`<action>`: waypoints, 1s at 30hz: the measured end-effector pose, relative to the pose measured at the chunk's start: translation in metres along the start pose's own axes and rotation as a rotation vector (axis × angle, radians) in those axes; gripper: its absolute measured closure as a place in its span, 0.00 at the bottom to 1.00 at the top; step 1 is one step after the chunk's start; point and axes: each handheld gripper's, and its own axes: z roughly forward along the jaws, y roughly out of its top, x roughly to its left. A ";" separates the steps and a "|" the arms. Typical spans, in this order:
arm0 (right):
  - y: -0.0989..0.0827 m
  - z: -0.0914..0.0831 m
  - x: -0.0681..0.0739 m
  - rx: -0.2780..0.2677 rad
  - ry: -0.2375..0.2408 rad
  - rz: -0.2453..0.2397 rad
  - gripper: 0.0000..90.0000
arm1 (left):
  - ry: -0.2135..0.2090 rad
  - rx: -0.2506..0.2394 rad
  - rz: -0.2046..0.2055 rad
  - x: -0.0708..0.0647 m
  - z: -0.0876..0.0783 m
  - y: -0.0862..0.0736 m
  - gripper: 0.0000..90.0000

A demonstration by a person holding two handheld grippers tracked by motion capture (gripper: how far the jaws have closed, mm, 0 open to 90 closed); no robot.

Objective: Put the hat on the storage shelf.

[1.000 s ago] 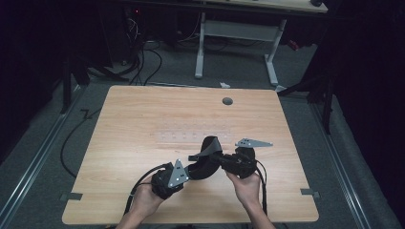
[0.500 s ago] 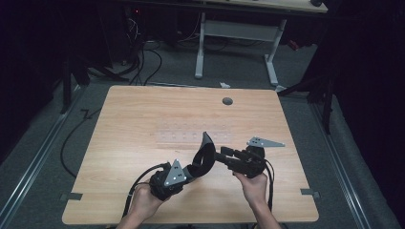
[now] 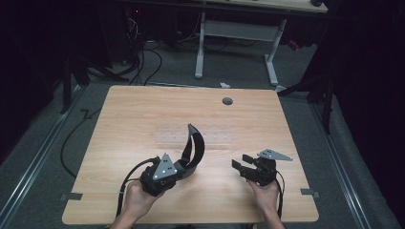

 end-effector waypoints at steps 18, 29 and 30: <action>-0.023 0.027 -0.016 0.151 -0.298 -0.118 0.39 | 0.044 -0.067 -0.118 0.026 -0.007 0.030 0.96; -0.023 0.027 -0.016 0.151 -0.311 -0.106 0.36 | 0.097 -0.130 -0.098 0.037 -0.014 0.042 0.96; -0.023 0.027 -0.016 0.153 -0.311 -0.105 0.36 | 0.109 -0.144 -0.101 0.040 -0.015 0.044 0.96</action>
